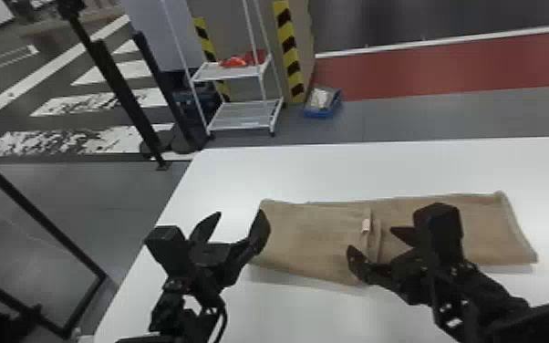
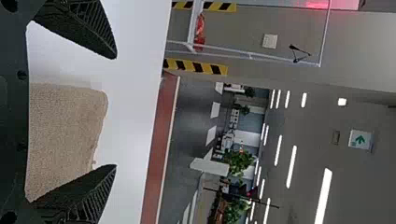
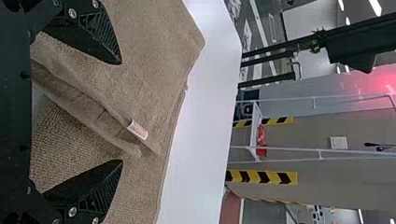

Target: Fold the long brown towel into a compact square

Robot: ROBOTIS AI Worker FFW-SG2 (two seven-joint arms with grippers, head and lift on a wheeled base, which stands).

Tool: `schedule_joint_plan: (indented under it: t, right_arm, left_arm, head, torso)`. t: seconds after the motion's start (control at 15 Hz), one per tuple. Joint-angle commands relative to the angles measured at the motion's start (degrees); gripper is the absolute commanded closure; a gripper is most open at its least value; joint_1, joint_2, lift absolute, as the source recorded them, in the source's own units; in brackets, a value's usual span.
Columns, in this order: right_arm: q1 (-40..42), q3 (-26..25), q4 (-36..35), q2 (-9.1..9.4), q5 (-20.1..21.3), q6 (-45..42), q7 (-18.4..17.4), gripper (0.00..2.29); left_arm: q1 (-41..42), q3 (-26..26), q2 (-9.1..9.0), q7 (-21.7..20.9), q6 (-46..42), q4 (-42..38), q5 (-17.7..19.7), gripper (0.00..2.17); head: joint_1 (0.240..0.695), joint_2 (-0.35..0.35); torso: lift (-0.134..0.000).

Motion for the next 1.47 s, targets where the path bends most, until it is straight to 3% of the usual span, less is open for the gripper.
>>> schedule_joint_plan:
  t: [0.0, 0.27, 0.6, 1.13, 1.33, 1.4]
  right_arm:
    - [-2.0, 1.1, 2.6, 0.1, 0.5, 0.4, 0.0, 0.14]
    - [-4.6, 1.9, 6.6, 0.1, 1.3, 1.2, 0.7, 0.22]
    - [-5.4, 2.6, 8.1, 0.1, 1.1, -0.2, 0.8, 0.5]
    - [-5.7, 4.6, 7.2, 0.1, 2.1, -0.2, -0.1, 0.36]
    - [-7.4, 4.9, 8.0, 0.1, 2.4, 1.1, 0.0, 0.4]
    - [-7.9, 5.0, 8.4, 0.1, 2.4, 1.4, 0.1, 0.52]
  left_arm:
    - [-0.7, -0.4, -0.24, 0.0, -0.7, 1.6, 0.3, 0.04]
    - [-2.1, -0.8, -0.24, 0.0, -1.1, 3.7, 1.3, 0.06]
    - [-3.2, -1.0, -0.24, -0.2, -1.1, 5.4, 1.7, 0.07]
    - [-3.2, -1.0, -0.24, -0.2, -1.1, 6.1, 2.4, 0.07]
    - [-3.2, -1.0, -0.24, -0.5, -1.1, 6.3, 2.6, 0.07]
    - [-3.2, -1.0, -0.24, -0.5, -1.1, 6.6, 2.6, 0.07]
  head:
    - [0.695, 0.35]
    - [0.695, 0.35]
    - [0.695, 0.35]
    - [0.695, 0.35]
    - [0.695, 0.35]
    - [0.695, 0.35]
  torso:
    - [-0.126]
    - [-0.126]
    - [-0.126]
    - [-0.126]
    - [-0.126]
    - [-0.126]
